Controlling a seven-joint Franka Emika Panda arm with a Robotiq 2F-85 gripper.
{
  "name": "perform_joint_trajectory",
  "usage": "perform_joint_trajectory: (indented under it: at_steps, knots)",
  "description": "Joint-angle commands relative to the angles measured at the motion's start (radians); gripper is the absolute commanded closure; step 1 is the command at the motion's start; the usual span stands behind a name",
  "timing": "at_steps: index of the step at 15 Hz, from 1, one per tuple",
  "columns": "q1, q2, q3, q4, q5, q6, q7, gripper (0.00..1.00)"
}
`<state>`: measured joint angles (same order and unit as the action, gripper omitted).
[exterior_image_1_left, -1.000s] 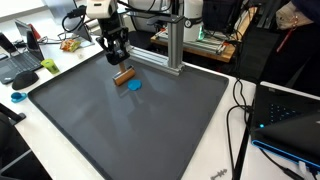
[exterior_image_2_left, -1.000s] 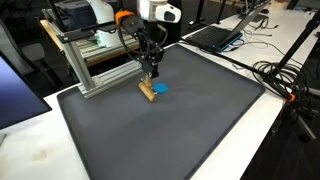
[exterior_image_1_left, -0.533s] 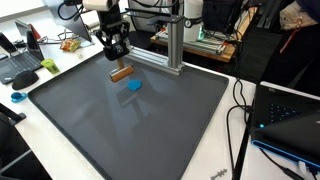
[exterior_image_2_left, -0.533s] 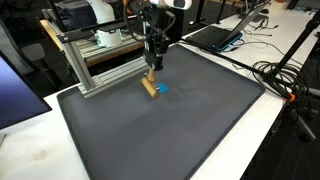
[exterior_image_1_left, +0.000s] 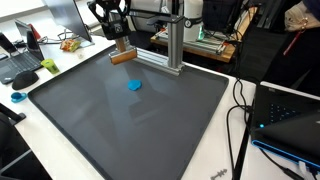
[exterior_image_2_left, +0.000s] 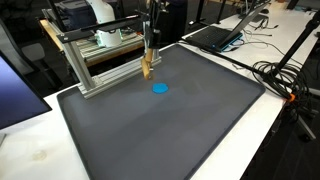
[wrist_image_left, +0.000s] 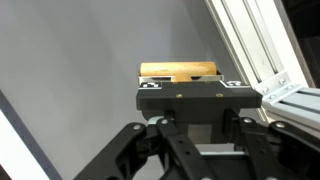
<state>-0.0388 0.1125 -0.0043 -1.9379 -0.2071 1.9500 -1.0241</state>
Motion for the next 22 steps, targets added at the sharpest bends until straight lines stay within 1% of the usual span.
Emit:
perform_joint_trajectory:
  at_steps: [1, 3, 4, 9, 11, 15, 20, 22]
  knots:
    - [-0.005, -0.016, -0.005, 0.057, 0.093, -0.096, 0.122, 0.78]
    - [-0.012, -0.023, -0.012, 0.059, 0.137, -0.098, 0.198, 0.78]
    - [-0.014, -0.031, -0.016, 0.049, 0.14, -0.087, 0.246, 0.78]
    - [-0.024, -0.108, -0.03, -0.05, 0.19, -0.039, 0.47, 0.78]
    - [-0.027, -0.146, -0.035, -0.105, 0.212, 0.004, 0.546, 0.78]
    - [-0.024, -0.221, -0.048, -0.234, 0.268, 0.12, 0.659, 0.78]
    - [-0.019, -0.293, -0.054, -0.383, 0.263, 0.246, 0.763, 0.78]
    - [-0.019, -0.32, -0.056, -0.436, 0.261, 0.278, 0.796, 0.78]
